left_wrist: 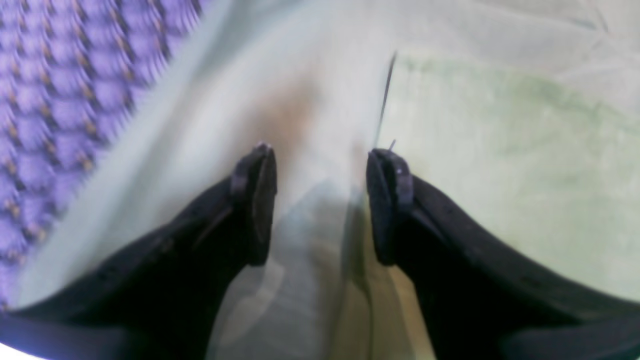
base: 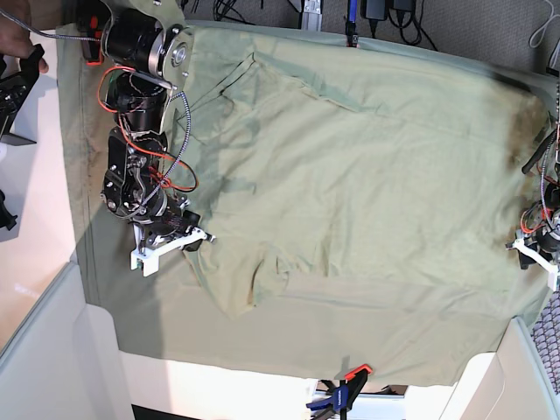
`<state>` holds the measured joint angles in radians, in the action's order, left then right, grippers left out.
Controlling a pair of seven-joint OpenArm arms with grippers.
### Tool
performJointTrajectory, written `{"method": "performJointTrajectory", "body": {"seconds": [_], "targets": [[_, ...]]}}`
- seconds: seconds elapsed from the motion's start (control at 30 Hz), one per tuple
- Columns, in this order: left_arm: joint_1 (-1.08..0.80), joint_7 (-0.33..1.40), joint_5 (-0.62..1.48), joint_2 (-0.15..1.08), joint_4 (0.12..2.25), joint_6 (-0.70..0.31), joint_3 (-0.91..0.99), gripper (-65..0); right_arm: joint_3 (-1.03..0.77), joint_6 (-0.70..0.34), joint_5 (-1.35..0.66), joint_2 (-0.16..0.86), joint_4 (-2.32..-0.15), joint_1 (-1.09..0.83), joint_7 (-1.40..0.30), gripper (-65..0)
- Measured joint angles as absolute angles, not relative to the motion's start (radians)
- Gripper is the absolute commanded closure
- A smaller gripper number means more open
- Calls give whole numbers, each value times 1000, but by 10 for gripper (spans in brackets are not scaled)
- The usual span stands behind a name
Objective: Fold the T-shirt properly
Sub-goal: 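Reach both grippers to the shirt's middle and pinch the fabric, then lift the pinched fabric and fold it toward the collar with both grippers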
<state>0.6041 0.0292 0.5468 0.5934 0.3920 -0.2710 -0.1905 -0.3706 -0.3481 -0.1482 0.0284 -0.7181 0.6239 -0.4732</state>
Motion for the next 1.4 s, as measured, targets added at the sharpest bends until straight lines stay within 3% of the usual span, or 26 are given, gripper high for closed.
{"method": "performJointTrajectory", "body": {"seconds": [0.07, 0.27, 0.37, 0.73, 0.8, 1.0, 1.2, 1.27, 1.4], "targets": [[605, 29, 557, 593, 392, -341, -191, -326, -371, -348, -148, 28, -718, 624, -473, 0], [601, 60, 558, 579, 393, -361, -191, -326, -371, -348, -155, 30, -718, 624, -473, 0], [593, 61, 556, 566, 392, -422, -191, -326, -371, -348, -168, 30, -718, 624, -476, 0], [590, 36, 561, 531, 394, -427, -191, -325, -371, -348, -168, 30, -718, 624, -476, 0], [588, 29, 560, 531, 394, -427, -191, -284, -371, -348, -168, 30, -718, 624, -476, 0], [586, 5, 554, 528, 394, -428, -191, 0, -371, -348, -168, 30, -718, 624, -476, 0], [586, -33, 554, 533, 394, -429, -191, 0, -371, -352, -168, 30, -718, 624, -477, 0], [588, -35, 554, 538, 394, -434, -191, 0, -371, -397, -168, 30, -719, 624, -495, 0], [585, -44, 552, 567, 395, -625, -191, 0, -371, -417, -212, 33, -760, 622, -567, 0]]}}
